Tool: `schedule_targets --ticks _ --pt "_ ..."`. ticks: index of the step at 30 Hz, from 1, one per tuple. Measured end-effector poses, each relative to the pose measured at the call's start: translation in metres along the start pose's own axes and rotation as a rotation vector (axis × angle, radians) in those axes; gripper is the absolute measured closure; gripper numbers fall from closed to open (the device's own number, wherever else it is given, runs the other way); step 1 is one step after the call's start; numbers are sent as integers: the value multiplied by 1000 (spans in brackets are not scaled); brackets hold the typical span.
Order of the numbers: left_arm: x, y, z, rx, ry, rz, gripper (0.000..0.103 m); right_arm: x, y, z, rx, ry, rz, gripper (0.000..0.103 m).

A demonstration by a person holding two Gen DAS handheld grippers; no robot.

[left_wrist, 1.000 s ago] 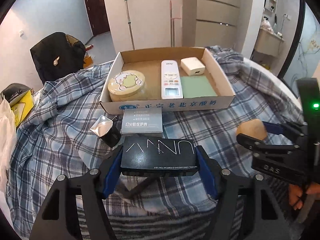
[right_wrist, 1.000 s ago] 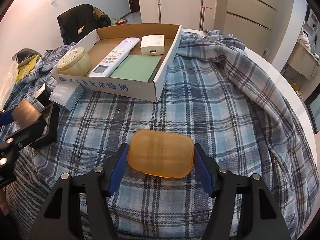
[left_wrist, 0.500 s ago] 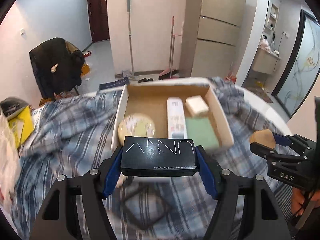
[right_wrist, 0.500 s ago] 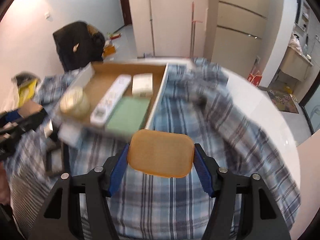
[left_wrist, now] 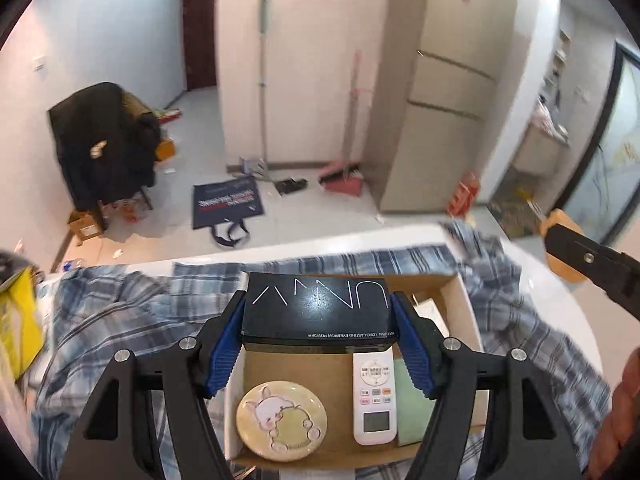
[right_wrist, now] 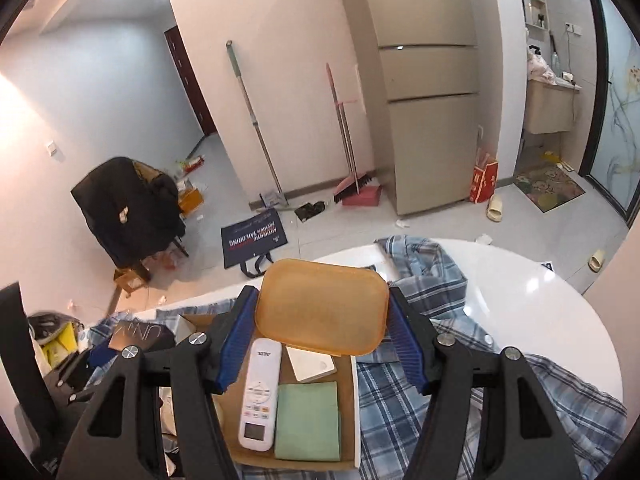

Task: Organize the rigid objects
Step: 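Lower the black UNNY box into the cardboard box and open the left gripper, then lower the orange case into the cardboard box and open the right gripper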

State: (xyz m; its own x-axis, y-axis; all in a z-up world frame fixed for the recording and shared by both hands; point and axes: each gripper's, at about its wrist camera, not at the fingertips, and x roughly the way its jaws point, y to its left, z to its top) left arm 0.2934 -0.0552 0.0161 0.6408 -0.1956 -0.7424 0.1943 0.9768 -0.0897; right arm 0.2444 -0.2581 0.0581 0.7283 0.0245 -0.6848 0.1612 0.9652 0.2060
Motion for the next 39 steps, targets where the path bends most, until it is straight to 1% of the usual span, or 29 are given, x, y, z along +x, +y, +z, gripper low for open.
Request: schedule_targets --ticks 3,4,7,11,13,16,19,23,26,28,29,30,33,36,38,39 --pt "30 10 -12 -27 35 -57 31 27 0 -12 -43 29 -65 41" --pt "42 12 -15 -41 60 -64 31 40 -2 -16 -56 59 -76 41" --pt "66 20 -20 -75 121 -60 31 66 -9 -21 -45 143 -64 41" --pt "80 31 -25 -109 157 -88 31 81 -19 -28 -11 197 -55 41" --pt "88 34 -29 -120 178 -82 31 84 -20 -30 1 209 -52 41" --pt "95 31 -34 -102 203 -70 31 85 -16 -32 -17 215 -48 41" --pt "98 24 -36 -79 206 -63 31 87 -13 -33 -22 227 -34 41" --pt "103 19 -38 -69 217 -40 31 89 -16 -33 -10 233 -40 41" --pt "106 15 -38 -55 230 -11 30 90 -18 -32 -4 235 -39 41" --pt "104 14 -37 -57 218 -22 27 91 -18 -32 -2 236 -35 41" --pt "102 14 -35 -63 210 -36 23 91 -18 -32 0 237 -34 41" --pt "100 14 -35 -70 202 -46 20 91 -18 -32 2 238 -34 41" --pt "90 20 -30 -97 168 -41 19 91 -18 -32 5 237 -29 41" --pt "69 28 -23 -119 92 -50 19 88 -17 -32 4 228 -27 41" --pt "48 36 -17 -139 2 -61 19 86 -15 -32 -1 222 -19 41" --pt "38 41 -14 -154 -54 -55 19 85 -13 -32 -4 221 -14 41"
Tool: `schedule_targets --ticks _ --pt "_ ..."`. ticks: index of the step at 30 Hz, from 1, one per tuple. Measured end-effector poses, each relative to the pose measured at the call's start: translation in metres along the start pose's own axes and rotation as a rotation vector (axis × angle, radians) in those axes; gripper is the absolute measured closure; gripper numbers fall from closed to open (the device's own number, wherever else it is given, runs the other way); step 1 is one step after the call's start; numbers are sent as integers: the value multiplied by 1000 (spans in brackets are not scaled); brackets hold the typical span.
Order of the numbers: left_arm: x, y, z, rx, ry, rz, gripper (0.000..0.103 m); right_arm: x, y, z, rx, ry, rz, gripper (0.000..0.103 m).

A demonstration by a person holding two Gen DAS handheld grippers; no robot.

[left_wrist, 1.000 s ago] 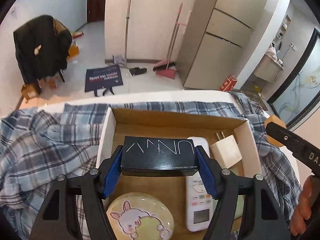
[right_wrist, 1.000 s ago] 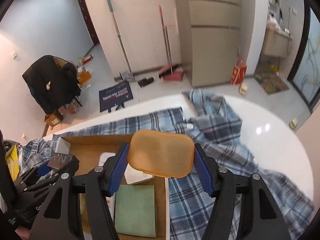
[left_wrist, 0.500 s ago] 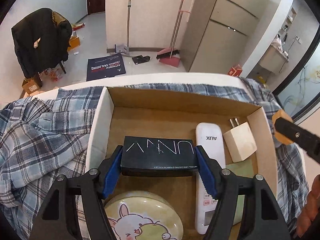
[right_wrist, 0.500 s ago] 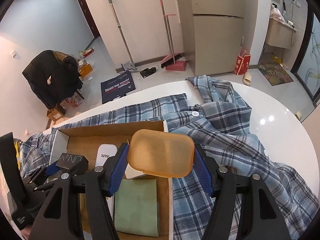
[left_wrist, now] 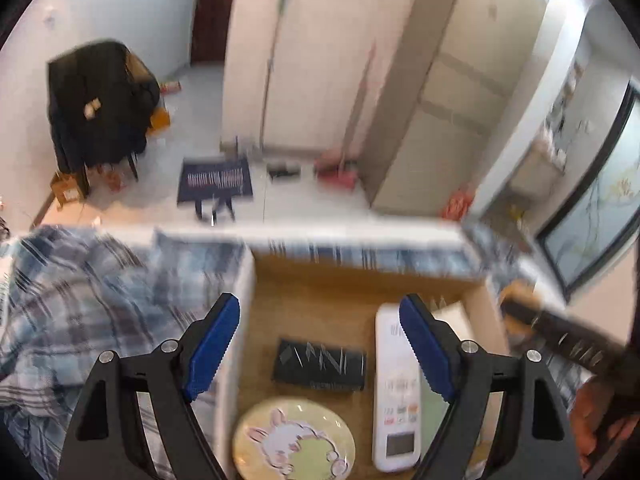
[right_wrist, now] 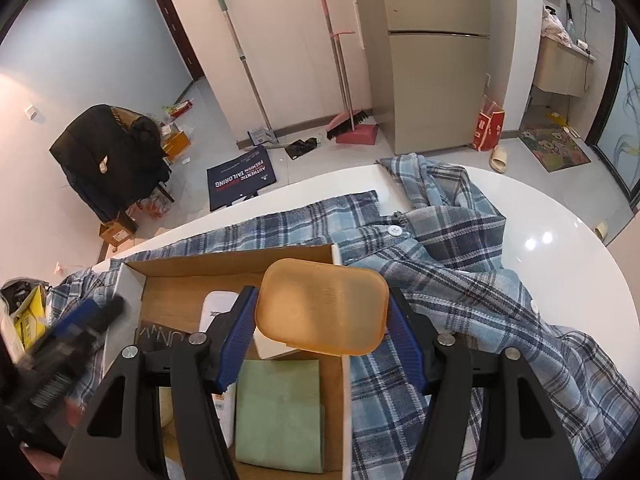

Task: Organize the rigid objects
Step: 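Lower the orange case into the cardboard box and open the right gripper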

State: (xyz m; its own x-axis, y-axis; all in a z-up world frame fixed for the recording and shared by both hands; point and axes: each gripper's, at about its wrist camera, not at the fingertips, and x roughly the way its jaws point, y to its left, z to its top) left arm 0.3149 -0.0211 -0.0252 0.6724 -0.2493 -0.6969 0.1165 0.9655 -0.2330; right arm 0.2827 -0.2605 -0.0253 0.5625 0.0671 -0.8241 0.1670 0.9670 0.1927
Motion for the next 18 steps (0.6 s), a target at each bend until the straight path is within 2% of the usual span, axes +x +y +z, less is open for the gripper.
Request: schedule_targets --ticks 1,3,4,5,8,11,13,18 --pt "-13 6 3 -25 -85 23 16 -1 4 -1 -6 -2 10 41" --pt "-28 17 6 -71 -191 88 5 -1 13 -2 -20 -1 26 41" --pt "-31 23 6 -88 -224 103 0 1 21 -2 -31 12 37 41" --pt "-34 28 6 -101 -242 113 0 2 28 -2 -37 21 54 41" --pt "-36 47 9 -145 -247 138 0 11 55 -1 -58 48 102 40" --pt "-33 61 11 -185 -207 102 0 25 81 -2 -89 75 133 41" --pt "-29 65 12 -182 -167 57 0 35 96 -3 -117 85 137 41" --pt "-28 65 10 -171 -130 72 0 57 121 -5 -154 92 149 40"
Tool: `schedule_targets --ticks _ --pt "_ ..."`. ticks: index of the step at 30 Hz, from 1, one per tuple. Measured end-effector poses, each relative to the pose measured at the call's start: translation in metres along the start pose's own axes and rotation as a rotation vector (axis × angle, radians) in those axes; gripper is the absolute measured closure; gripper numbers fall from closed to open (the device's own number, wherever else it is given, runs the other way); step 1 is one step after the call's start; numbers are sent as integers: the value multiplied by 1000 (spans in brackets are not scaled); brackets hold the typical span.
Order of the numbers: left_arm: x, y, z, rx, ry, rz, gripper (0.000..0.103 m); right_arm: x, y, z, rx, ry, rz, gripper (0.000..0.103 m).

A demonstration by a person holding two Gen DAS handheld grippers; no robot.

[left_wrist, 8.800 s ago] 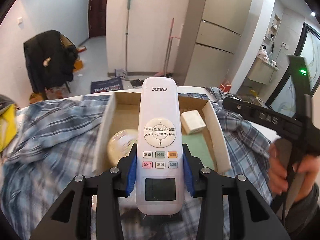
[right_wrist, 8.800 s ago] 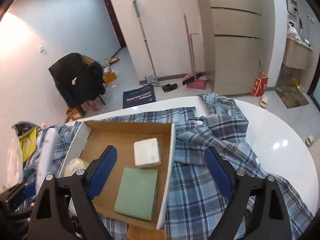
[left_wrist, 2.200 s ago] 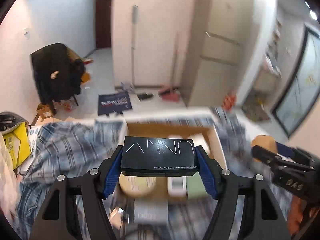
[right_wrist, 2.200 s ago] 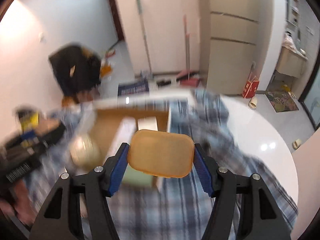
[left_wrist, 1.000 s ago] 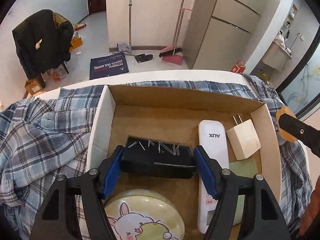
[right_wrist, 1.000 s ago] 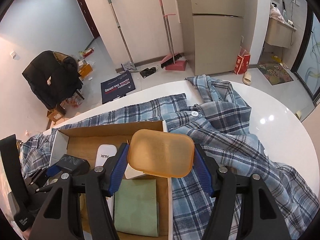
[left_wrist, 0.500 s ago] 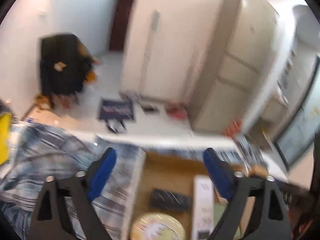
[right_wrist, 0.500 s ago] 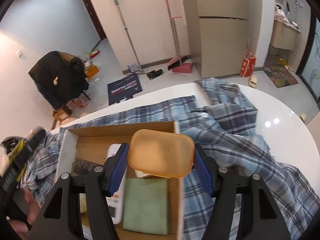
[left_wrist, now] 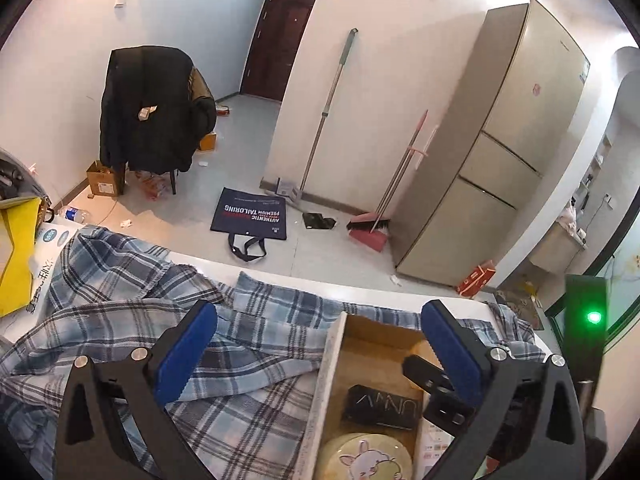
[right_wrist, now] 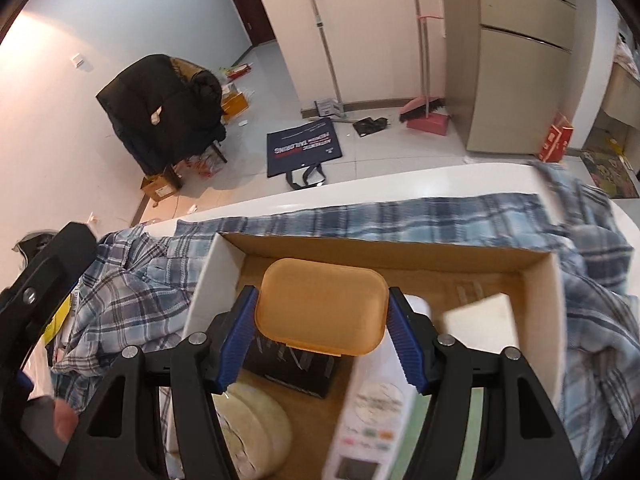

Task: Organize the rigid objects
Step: 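Lower the orange case into the cardboard box and open the right gripper, then withdraw both grippers up from the cardboard box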

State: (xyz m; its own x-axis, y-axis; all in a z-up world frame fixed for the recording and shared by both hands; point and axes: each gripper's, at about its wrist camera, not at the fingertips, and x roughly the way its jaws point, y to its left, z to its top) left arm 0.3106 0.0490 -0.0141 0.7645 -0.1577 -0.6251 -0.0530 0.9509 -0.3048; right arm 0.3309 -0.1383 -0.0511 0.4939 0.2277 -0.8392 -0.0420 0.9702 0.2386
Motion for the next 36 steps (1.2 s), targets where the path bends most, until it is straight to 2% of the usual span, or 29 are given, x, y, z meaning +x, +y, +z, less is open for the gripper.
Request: schedule_targets --ticks 5,9,12,15,22,25,27,30,36 --pt "4 12 0 -19 29 37 0 14 4 1 -14 19 -5 40" --pt "7 12 0 -26 45 25 0 22 9 0 -41 42 -10 40" --pt "7 8 -1 -7 45 54 0 25 8 -1 -16 68 6 32" --pt "-6 4 3 -11 19 86 0 15 2 -2 21 69 31 32" --pt "-66 -26 16 55 -117 16 0 -48 -10 -3 21 -26 60 31" --pt "-91 -40 19 80 -163 -40 0 -87 -16 -7 26 -98 73 25" --pt "-106 -49 22 105 -186 -36 0 -110 -18 -12 21 -144 94 21" --pt "-136 -56 23 109 -226 -31 0 -146 -20 -24 -15 -214 108 20" --pt "-194 -54 1 141 -280 -12 0 -189 -18 -54 -88 -288 149 19"
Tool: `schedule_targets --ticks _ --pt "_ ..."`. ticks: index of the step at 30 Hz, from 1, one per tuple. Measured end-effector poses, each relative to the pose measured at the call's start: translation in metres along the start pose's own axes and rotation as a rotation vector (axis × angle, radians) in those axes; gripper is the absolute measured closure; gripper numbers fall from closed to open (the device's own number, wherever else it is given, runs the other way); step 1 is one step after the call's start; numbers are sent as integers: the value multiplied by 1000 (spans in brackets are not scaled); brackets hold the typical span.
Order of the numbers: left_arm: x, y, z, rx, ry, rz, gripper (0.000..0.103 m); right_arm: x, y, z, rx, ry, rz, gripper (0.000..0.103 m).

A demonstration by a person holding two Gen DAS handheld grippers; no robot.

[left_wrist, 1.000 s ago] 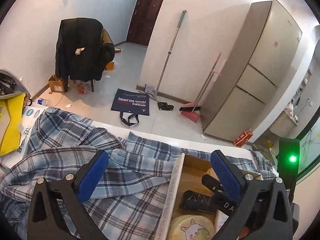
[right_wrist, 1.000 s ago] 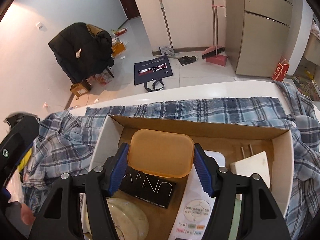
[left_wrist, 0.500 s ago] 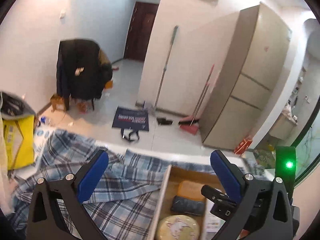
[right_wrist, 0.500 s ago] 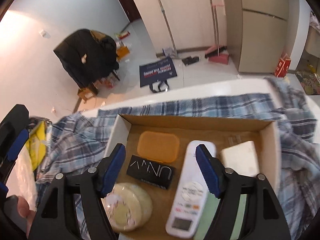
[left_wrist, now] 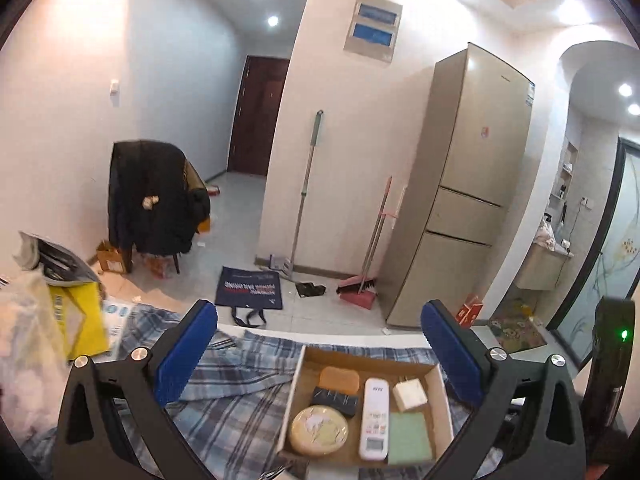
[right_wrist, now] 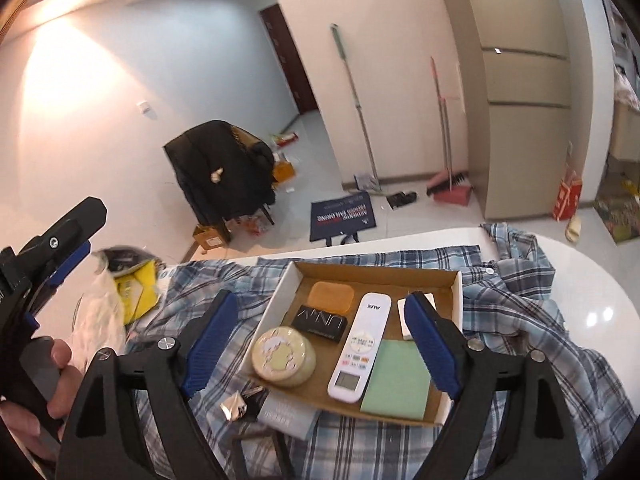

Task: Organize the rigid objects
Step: 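Withdraw both grippers up from the cardboard box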

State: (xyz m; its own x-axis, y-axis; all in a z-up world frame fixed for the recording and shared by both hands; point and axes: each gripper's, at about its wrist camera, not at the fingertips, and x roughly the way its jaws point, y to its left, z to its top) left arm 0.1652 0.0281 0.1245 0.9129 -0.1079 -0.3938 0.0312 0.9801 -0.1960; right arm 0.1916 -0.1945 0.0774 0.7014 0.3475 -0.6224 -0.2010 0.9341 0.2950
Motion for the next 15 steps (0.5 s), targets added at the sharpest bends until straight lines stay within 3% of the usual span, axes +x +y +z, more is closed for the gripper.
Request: schedule_targets --ticks 7,11,15 --pt "-58 0 -41 81 -19 45 0 -36 4 -35 -77 -31 22 16" --pt "-74 13 -84 45 22 33 0 -48 4 -55 -91 -47 14 16" --pt "-85 14 -122 128 25 78 0 -52 3 -75 -102 -41 25 12"
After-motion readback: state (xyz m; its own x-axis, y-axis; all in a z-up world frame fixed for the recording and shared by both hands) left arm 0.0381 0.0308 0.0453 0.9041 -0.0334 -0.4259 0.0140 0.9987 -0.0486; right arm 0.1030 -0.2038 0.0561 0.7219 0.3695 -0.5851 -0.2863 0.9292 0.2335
